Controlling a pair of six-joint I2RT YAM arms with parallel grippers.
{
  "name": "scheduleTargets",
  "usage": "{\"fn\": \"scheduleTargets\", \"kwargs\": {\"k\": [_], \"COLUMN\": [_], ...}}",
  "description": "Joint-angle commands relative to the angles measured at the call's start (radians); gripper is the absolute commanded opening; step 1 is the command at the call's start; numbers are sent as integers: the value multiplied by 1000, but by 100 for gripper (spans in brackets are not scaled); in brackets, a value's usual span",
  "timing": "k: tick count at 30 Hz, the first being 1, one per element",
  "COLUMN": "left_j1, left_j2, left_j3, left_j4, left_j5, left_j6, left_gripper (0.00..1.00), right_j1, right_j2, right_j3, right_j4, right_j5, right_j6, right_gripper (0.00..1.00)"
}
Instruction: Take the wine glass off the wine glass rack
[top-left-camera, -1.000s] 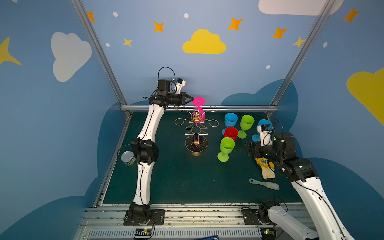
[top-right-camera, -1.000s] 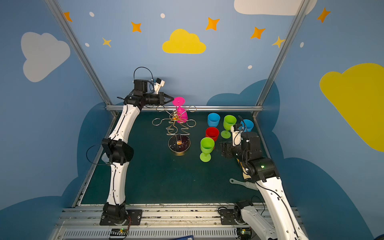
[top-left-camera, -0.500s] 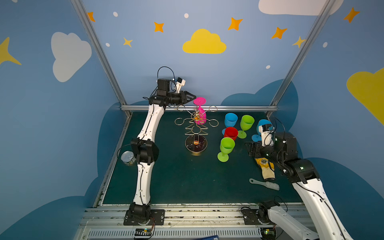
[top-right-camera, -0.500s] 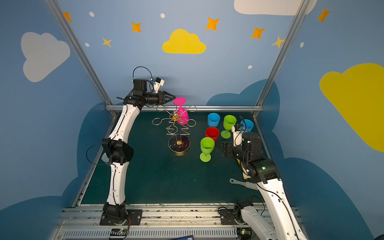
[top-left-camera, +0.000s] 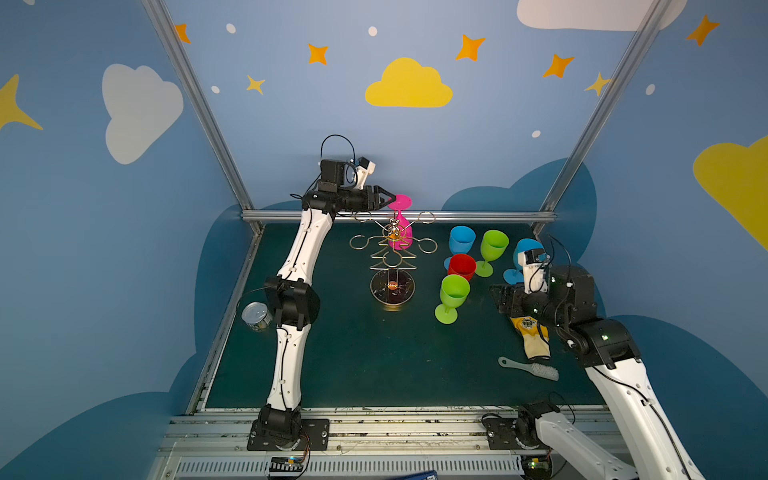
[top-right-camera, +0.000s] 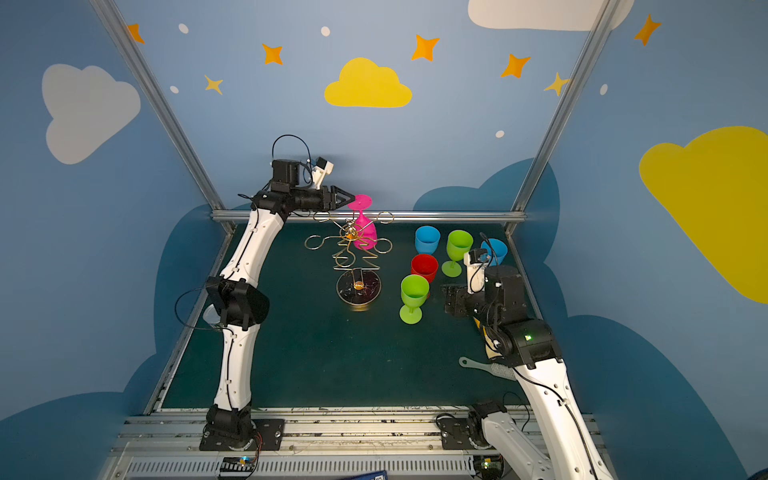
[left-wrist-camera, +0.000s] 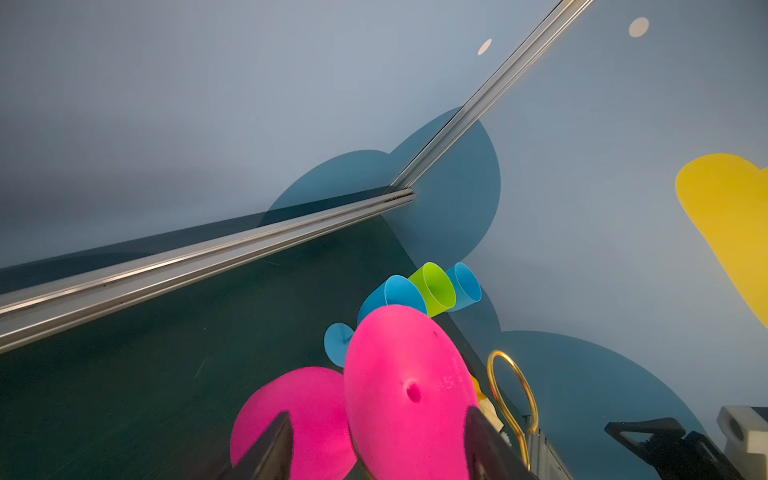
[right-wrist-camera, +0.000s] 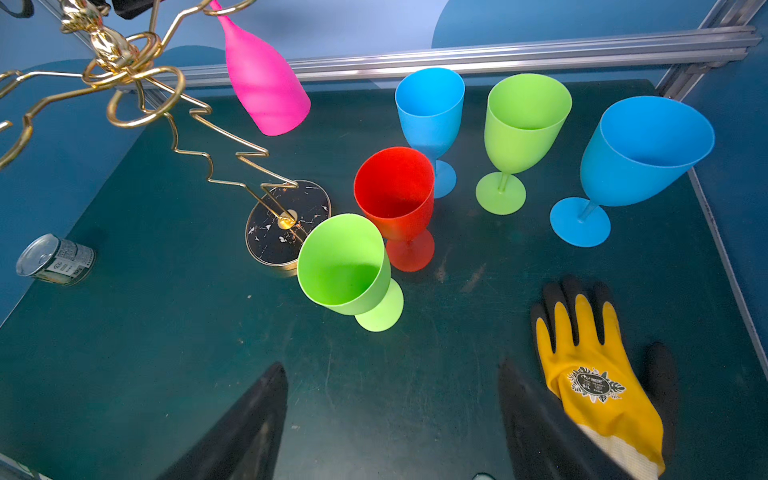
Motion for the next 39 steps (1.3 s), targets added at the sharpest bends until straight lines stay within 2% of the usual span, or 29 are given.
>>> {"fn": "scheduleTargets", "kwargs": {"k": [1, 6, 13, 16, 19, 26, 34, 39], "left_j1": [-9, -12, -14, -12, -12, -12, -11, -8], "left_j2": [33, 40, 44, 39, 33, 27, 32, 28], "left_j3": [16, 16, 19, 30, 41, 42, 42, 51], "left_j4": [-5, -6, -16, -20, -22, -37, -56, -40], "left_j5": [-4, -15, -22, -30, -44, -40, -32, -15], "left_j6": [24, 34, 44, 53, 62, 89, 104, 84], "left_gripper": [61, 56, 40, 41, 49, 47, 30, 16], "right_j1": [-4, -4, -6, -7, -5, -6, -8, -7], "right_j2": [-7, -3, 5, 11, 26, 51, 66, 65], "right_j3": [17, 22, 30, 31, 42, 60, 75, 73], "right_j4": [-21, -19, -13, -8, -5, 14, 22, 24], "right_j5": [14, 14, 15, 14, 8, -3, -7, -4], "right_j6": [-9, -6, -6, -6, -10, -14, -17, -16], "right_gripper": [78, 78, 78, 78, 78, 78, 78, 78]}}
